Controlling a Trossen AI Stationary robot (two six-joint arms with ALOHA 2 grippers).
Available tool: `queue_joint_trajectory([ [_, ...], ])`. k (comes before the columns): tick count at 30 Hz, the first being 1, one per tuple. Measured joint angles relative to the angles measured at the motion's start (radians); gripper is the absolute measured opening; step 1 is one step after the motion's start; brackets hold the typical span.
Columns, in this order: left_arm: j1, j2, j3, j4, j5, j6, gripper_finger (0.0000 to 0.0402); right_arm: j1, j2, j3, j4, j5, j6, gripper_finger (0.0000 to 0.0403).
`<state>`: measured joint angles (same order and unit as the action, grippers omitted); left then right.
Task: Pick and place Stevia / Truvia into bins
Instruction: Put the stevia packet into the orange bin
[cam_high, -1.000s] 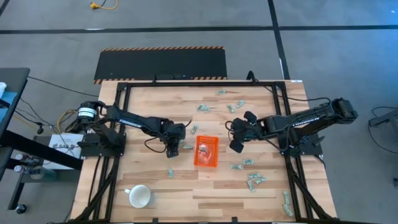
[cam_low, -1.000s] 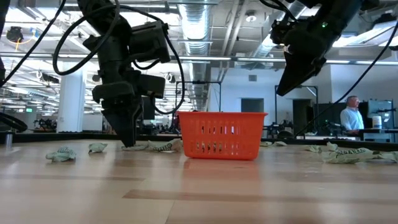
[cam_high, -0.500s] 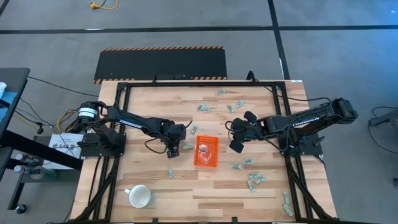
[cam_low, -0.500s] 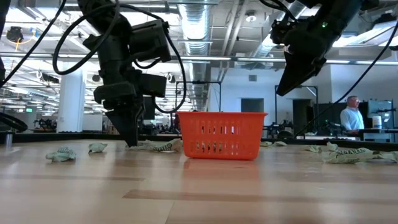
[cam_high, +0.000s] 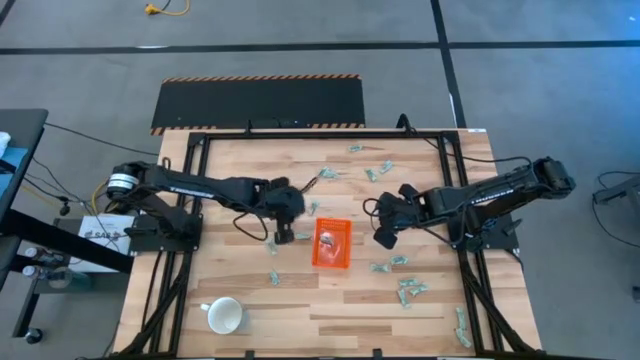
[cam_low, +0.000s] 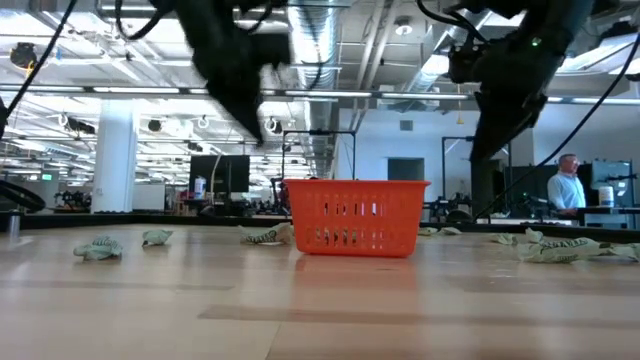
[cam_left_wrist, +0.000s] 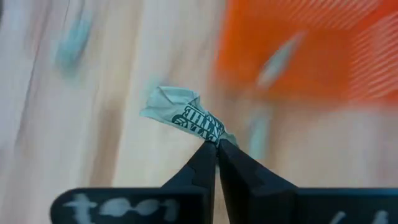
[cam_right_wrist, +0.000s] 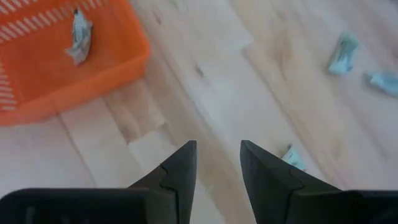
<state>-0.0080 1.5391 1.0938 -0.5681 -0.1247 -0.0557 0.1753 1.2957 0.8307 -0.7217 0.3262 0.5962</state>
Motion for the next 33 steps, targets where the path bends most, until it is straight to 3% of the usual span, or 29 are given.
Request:
queue_joint_trajectory([
  [7, -0.018, 0.046, 0.006, 0.254, 0.213, 0.091, 0.0001, 0.052, 0.0, 0.0, -0.089, -0.028, 0.096, 0.0118],
  [15, -0.017, 0.189, 0.005, 0.361, 0.252, 0.155, 0.0001, 0.105, 0.0, 0.0, -0.14, -0.117, 0.2, 0.0118],
  [24, -0.014, 0.215, 0.005, 0.359, 0.253, 0.157, 0.0003, 0.139, 0.0, 0.0, -0.139, -0.205, 0.242, 0.0118],
  [33, -0.014, 0.215, 0.005, 0.353, 0.252, 0.167, 0.0101, 0.144, 0.0, 0.0, -0.138, -0.272, 0.245, 0.0118],
])
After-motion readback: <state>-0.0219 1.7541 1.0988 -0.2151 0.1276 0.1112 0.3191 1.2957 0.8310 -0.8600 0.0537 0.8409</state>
